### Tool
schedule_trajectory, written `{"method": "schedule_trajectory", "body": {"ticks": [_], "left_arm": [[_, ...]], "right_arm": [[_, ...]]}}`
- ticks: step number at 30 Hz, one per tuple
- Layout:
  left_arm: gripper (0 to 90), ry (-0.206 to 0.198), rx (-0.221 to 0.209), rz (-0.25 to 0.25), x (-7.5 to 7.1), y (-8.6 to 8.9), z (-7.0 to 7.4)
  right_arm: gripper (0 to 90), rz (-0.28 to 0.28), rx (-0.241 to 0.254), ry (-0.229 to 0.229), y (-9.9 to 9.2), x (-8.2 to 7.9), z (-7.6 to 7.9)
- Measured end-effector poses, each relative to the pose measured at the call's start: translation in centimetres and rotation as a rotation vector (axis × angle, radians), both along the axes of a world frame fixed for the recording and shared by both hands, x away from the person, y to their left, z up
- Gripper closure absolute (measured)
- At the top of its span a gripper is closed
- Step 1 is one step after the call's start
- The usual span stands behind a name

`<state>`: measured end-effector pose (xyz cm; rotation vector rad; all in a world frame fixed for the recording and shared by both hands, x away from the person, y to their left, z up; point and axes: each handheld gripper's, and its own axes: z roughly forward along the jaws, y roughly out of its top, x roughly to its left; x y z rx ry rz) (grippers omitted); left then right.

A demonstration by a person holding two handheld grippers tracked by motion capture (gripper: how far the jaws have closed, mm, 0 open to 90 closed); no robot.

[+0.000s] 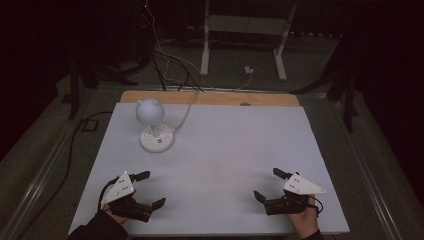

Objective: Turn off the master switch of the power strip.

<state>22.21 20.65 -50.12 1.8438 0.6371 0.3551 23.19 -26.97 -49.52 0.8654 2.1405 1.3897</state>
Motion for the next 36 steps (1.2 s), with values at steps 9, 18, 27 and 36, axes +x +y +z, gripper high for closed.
{"method": "schedule_trajectory", "body": {"ticks": [9,18,27,36], "left_arm": [[0.4,0.004,0.021,-0.036,-0.1,-0.7,0.5],[0.4,0.008,0.022,-0.051,0.6,-1.2,1.3],[0.4,0.012,0.024,-0.041,1.6,-1.5,2.1],[0.4,0.015,0.031,-0.030,3.3,-1.9,2.8]], "right_arm": [[0.0,-0.001,0.009,-0.003,0.2,-0.2,0.1],[0.0,0.000,0.012,-0.008,0.3,-0.3,0.2],[0.0,-0.006,0.017,-0.008,0.2,-0.4,0.2],[0.0,-0.006,0.021,-0.011,0.2,-0.5,0.2]]}}
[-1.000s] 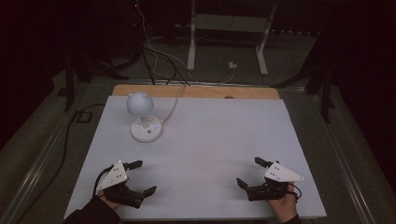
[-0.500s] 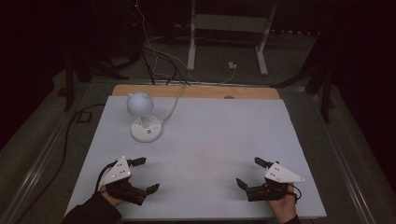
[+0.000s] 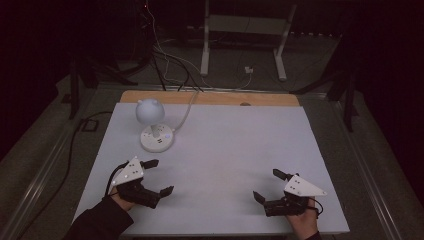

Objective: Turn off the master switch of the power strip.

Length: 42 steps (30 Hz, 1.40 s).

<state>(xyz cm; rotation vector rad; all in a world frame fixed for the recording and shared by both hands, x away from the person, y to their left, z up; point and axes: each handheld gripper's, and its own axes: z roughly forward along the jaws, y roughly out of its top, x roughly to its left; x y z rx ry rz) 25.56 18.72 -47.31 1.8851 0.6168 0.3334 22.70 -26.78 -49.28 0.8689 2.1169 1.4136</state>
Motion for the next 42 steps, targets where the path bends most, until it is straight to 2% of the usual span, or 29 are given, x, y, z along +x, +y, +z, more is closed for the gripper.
{"method": "schedule_trajectory", "body": {"ticks": [22,32,39,42], "left_arm": [[0.4,0.018,-0.022,0.059,3.5,-1.5,0.9],[0.5,0.015,-0.009,0.104,4.6,-2.0,0.9],[0.5,0.029,-0.005,0.150,6.2,-2.5,0.5],[0.5,0.029,0.013,0.168,6.9,-2.8,0.3]], "right_arm": [[0.0,0.002,0.006,0.003,-0.1,-0.1,0.0],[0.0,0.003,0.012,0.010,-0.2,-0.1,-0.1],[0.0,0.006,0.012,0.012,-0.1,-0.2,-0.1],[0.0,0.007,0.018,0.016,-0.1,-0.1,-0.1]]}}
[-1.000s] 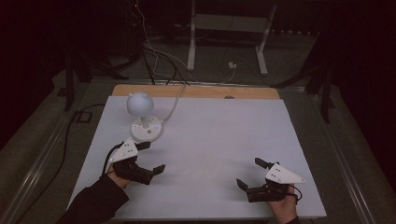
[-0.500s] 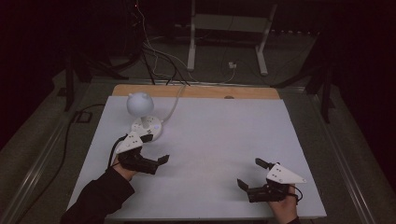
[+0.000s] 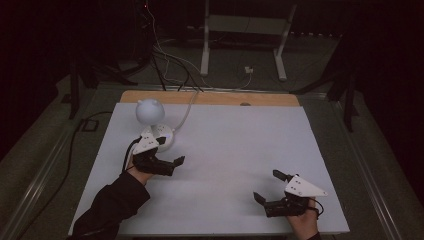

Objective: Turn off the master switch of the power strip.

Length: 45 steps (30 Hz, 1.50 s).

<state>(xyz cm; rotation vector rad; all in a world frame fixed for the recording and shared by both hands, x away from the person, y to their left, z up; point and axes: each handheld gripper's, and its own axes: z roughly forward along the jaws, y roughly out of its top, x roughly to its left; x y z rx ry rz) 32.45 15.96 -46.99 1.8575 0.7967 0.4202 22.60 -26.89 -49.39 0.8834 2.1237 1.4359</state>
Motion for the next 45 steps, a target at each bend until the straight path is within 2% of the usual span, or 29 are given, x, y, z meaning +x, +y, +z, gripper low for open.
{"method": "schedule_trajectory", "body": {"ticks": [13,17,21,24,26,28,30,33,36,38,42,45], "left_arm": [[1.0,0.013,0.027,0.093,2.7,0.0,-0.5],[1.0,-0.004,0.060,0.134,3.1,-0.3,-0.7],[1.1,0.007,0.077,0.201,3.3,-0.6,-0.9],[2.1,0.020,0.083,0.223,3.5,-0.8,-1.1],[4.1,0.019,0.119,0.236,3.6,-1.1,-1.2],[6.3,0.013,0.135,0.251,3.6,-1.2,-1.3],[12.2,0.012,0.146,0.268,3.7,-1.4,-1.4],[16.3,0.010,0.161,0.286,3.8,-1.6,-1.4],[20.2,0.009,0.157,0.295,3.9,-1.7,-1.4],[24.7,0.015,0.150,0.324,4.1,-1.8,-1.4],[40.9,0.008,0.147,0.337,4.4,-1.8,-1.4],[51.4,0.001,0.161,0.387,4.5,-1.8,-1.6]], "right_arm": [[0.0,0.002,0.002,0.011,0.0,0.0,-0.1],[0.0,0.002,0.003,0.009,0.0,0.0,-0.1],[0.0,0.003,0.000,0.010,0.0,0.0,-0.1],[0.0,0.003,0.008,0.013,0.0,0.1,-0.1],[0.0,0.005,0.004,0.013,0.0,0.0,-0.1],[0.0,0.005,0.008,0.013,0.0,0.1,-0.1],[0.0,0.005,0.011,0.014,-0.1,0.1,-0.1],[0.0,0.004,0.011,0.016,-0.1,0.1,-0.1],[0.0,0.004,0.012,0.017,-0.1,0.1,-0.2],[0.0,0.004,0.013,0.018,-0.1,0.1,-0.2],[0.0,0.004,0.012,0.018,-0.1,0.1,-0.2],[0.0,0.004,0.014,0.018,-0.1,0.1,-0.2]]}}
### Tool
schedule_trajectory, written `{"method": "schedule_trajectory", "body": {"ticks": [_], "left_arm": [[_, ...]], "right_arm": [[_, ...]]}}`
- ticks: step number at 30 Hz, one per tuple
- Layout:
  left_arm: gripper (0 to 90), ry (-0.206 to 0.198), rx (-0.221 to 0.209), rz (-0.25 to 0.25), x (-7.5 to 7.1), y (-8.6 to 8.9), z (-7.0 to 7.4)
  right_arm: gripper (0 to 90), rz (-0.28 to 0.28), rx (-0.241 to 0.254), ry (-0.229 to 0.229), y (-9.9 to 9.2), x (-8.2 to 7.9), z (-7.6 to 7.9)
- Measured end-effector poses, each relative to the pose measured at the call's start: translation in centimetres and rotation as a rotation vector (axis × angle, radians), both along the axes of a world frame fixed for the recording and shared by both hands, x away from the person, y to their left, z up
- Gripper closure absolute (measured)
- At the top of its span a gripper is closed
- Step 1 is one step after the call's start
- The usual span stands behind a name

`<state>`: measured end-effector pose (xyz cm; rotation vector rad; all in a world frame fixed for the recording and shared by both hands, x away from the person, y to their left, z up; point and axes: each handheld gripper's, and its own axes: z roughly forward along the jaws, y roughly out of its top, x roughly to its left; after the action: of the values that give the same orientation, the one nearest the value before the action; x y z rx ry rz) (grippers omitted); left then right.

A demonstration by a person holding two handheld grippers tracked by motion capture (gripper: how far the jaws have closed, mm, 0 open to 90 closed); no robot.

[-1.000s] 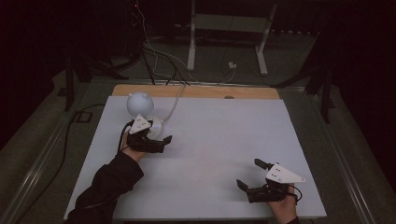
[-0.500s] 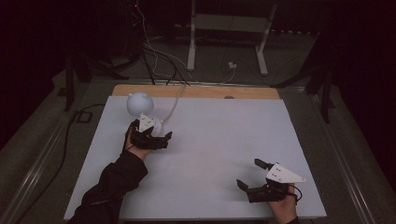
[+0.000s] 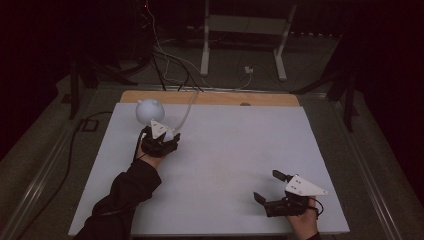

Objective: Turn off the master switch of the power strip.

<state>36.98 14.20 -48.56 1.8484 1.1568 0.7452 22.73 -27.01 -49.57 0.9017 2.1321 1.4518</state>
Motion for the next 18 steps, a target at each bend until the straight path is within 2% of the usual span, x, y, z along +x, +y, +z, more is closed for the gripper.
{"method": "schedule_trajectory", "body": {"ticks": [1,2,9,11,13,15,16,18], "left_arm": [[53.0,0.000,0.000,0.000,0.00,0.00,0.00],[57.1,-0.005,0.018,0.026,0.10,0.11,-0.04],[76.8,-0.002,0.064,0.052,0.48,0.22,-0.35],[80.2,-0.002,0.070,0.052,0.51,0.17,-0.39],[83.3,-0.001,0.097,0.054,0.64,0.07,-0.53],[88.3,0.004,0.096,0.053,0.71,0.06,-0.60],[90.0,0.008,0.112,0.053,0.81,-0.03,-0.75],[90.0,0.013,0.119,0.043,0.89,-0.10,-0.83]], "right_arm": [[0.0,0.001,-0.001,0.000,0.00,0.00,-0.01],[0.0,0.001,-0.003,-0.001,0.00,-0.02,-0.01],[0.0,0.002,-0.003,-0.001,0.00,-0.02,0.00],[0.0,0.002,-0.004,-0.002,0.00,-0.04,0.02],[0.0,0.003,-0.004,-0.002,-0.01,-0.04,0.01],[0.0,0.003,-0.004,-0.001,-0.02,-0.03,0.01],[0.0,0.003,-0.003,-0.001,-0.02,-0.03,0.01],[0.0,0.003,-0.005,-0.002,0.00,-0.04,0.02]]}}
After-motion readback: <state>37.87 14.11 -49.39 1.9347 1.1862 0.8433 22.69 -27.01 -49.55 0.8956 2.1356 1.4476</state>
